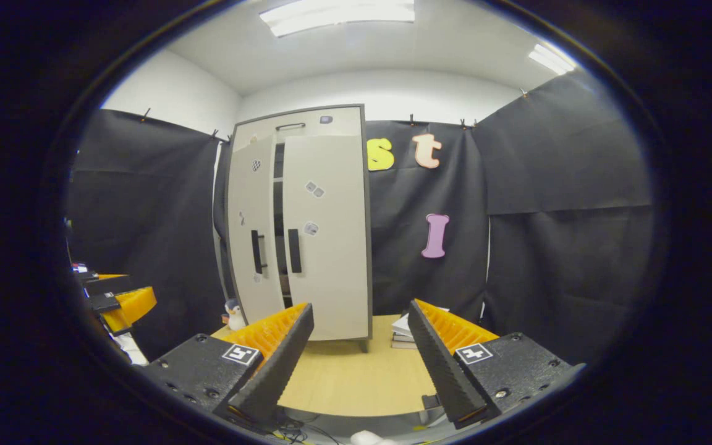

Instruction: Grab one shoe with the right hand and put it into the shoe cabinet, grab the other shoe with the left hand and put it into the shoe cabinet; then close the right door with the right hand and the left door with the left hand.

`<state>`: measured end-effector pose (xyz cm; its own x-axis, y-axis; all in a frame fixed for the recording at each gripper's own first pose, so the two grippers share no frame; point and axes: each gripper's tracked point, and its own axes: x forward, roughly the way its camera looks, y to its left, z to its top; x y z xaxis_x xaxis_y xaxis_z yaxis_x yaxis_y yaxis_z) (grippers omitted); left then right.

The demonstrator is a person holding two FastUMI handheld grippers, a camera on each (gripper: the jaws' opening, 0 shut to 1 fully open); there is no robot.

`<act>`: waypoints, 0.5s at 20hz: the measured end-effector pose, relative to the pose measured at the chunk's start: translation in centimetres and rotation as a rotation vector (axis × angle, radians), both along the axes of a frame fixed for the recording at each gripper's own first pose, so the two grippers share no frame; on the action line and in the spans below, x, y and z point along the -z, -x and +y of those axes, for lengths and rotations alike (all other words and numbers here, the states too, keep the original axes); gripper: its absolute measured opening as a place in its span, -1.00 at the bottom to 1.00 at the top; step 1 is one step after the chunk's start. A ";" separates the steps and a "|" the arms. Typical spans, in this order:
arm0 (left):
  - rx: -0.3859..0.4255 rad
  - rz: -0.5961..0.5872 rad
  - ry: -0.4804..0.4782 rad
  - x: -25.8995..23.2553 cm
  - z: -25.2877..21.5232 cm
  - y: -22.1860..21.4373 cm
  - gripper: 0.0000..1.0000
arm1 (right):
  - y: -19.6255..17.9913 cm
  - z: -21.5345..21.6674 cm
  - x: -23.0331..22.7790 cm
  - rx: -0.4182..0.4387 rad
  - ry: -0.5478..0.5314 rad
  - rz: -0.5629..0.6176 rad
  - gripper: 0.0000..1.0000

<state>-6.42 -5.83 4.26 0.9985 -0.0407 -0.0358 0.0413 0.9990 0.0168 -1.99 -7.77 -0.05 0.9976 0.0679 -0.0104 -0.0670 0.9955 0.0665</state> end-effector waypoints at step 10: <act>0.023 -0.052 0.021 -1.5 2.0 0.0 0.92 | 1.4 2.3 0.3 0.021 0.012 0.001 1.00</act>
<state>-6.41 -3.86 5.75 0.9978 -0.0643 0.0174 0.0643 0.9979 -0.0009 -3.40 -5.50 -0.32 0.9988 0.0470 -0.0122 -0.0463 0.9974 0.0544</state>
